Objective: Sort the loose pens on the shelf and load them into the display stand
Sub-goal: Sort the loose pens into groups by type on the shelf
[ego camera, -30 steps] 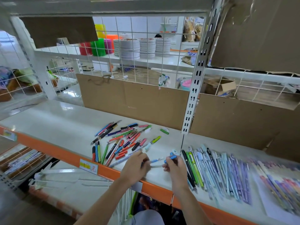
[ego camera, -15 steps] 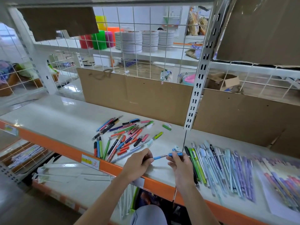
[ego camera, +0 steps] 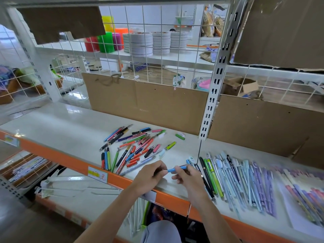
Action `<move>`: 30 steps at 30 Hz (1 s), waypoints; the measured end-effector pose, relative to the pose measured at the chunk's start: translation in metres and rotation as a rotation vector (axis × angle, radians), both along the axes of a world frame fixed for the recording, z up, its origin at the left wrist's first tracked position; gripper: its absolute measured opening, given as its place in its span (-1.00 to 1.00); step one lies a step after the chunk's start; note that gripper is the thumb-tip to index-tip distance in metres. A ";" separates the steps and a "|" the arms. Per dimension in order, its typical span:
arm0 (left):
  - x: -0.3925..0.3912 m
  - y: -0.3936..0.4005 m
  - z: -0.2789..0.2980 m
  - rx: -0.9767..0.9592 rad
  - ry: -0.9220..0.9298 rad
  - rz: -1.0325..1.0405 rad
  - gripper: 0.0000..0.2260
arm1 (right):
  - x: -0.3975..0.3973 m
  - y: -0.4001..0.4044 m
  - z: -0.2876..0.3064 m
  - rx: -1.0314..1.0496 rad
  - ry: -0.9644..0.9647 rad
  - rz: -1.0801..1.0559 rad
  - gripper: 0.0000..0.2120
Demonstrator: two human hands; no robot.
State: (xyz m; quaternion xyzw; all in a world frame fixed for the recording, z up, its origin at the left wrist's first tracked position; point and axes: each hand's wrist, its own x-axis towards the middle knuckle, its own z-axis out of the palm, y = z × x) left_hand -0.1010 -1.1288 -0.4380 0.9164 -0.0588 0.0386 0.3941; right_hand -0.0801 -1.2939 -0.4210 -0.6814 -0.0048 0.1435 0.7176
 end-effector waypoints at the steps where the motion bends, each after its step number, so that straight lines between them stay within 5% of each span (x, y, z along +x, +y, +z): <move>1: 0.001 0.000 0.001 0.016 0.002 -0.012 -0.88 | -0.001 0.001 0.000 -0.021 -0.018 0.017 -0.91; 13: 0.001 -0.001 -0.002 -0.015 -0.144 0.288 -0.77 | 0.016 0.056 0.010 -0.018 0.137 -0.079 -0.80; 20: 0.000 -0.007 0.002 0.086 -0.065 0.161 -0.72 | 0.025 0.040 0.014 -0.257 0.019 -0.028 -0.79; 24: 0.000 -0.008 0.004 0.117 -0.057 0.198 -0.78 | 0.043 0.010 0.025 -0.500 -0.185 -0.038 -0.84; 30: 0.001 -0.012 0.003 0.207 -0.074 0.237 -0.81 | 0.038 -0.013 0.017 -1.155 -0.398 0.295 -0.78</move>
